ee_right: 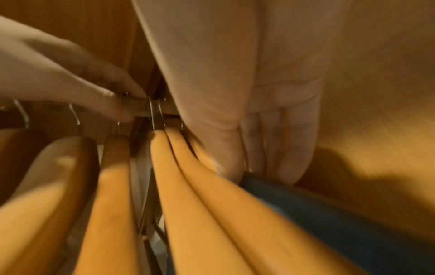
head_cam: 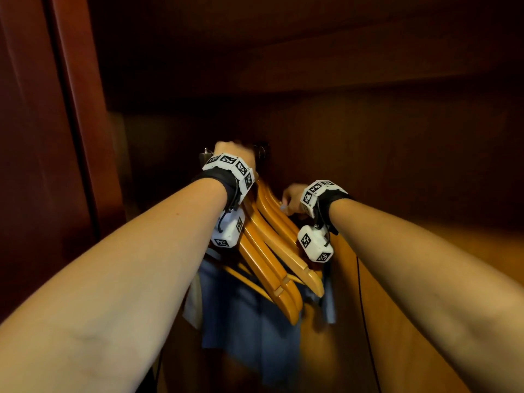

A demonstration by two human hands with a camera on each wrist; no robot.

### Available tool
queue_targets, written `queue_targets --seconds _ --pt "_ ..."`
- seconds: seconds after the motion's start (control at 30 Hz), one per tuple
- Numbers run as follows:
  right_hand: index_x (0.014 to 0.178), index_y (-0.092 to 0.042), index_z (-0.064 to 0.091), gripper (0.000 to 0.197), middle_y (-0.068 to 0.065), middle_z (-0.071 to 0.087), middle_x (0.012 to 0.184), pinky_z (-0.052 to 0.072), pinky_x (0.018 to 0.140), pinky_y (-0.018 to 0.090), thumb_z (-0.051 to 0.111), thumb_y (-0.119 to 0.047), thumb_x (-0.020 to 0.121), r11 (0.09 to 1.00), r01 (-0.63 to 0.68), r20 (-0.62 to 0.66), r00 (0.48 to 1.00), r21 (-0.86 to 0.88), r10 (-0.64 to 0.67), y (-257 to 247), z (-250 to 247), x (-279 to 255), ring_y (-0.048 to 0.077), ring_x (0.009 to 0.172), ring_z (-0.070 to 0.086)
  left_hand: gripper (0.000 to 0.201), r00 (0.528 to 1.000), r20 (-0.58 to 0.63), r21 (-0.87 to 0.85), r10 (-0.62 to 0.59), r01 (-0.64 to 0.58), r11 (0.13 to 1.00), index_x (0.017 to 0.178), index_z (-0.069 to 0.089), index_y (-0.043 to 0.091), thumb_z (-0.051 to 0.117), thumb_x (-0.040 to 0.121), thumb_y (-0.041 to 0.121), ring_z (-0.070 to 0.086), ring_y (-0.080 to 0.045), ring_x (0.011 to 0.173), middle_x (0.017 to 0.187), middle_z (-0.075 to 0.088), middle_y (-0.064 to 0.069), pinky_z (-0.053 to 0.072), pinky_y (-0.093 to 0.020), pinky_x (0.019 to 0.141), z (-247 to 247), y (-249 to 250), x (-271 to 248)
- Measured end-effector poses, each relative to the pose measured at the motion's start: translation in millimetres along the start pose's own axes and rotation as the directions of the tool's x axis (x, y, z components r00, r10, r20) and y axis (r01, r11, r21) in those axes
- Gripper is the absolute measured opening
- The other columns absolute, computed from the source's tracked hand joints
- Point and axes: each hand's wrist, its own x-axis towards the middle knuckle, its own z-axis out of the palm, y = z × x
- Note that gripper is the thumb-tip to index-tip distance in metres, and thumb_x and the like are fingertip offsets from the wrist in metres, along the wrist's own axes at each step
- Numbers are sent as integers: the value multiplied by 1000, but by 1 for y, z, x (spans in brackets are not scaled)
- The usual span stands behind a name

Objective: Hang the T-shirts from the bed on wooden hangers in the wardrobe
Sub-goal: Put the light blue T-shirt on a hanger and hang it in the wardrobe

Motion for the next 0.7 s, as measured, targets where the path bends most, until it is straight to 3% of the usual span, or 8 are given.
queue_targets --seconds 0.1,0.23,0.4,0.53,0.7 --pt "110 -8 66 24 10 69 105 55 93 43 64 -24 93 999 5 -16 1000 -40 -6 -5 0 -4 29 99 67 35 1000 -24 -1 1 -1 1000 105 59 17 51 96 50 50 -21 79 83 52 -2 39 -33 74 0 0 -2" --pt "98 -15 65 8 10 70 106 57 92 43 64 -20 93 1000 -4 -78 997 20 5 -9 1 -7 29 101 67 33 1000 -16 0 5 -5 1000 109 61 18 53 95 47 50 -21 80 85 54 -2 36 -33 75 0 -1 -2" --pt "119 -10 65 31 11 69 112 56 91 41 54 -33 101 983 -38 -135 989 178 63 -18 -1 -12 27 101 67 35 999 -29 13 21 -20 1000 110 61 18 52 96 49 50 -21 81 86 55 -2 36 -33 76 1 -2 -2" --pt "142 -14 50 56 11 58 137 49 101 43 53 -49 98 971 -71 -109 989 230 98 -26 0 -16 29 121 58 35 999 -40 8 18 -18 1000 110 61 18 51 96 48 49 -22 81 86 54 -3 36 -33 78 1 -2 -4" --pt "152 -13 36 67 14 42 153 38 109 44 45 -55 100 929 -97 -45 992 357 121 -37 2 -16 33 137 44 32 1000 -24 -3 20 -20 1000 109 61 19 49 97 46 48 -21 82 75 47 -2 35 -34 79 -1 -1 -6"
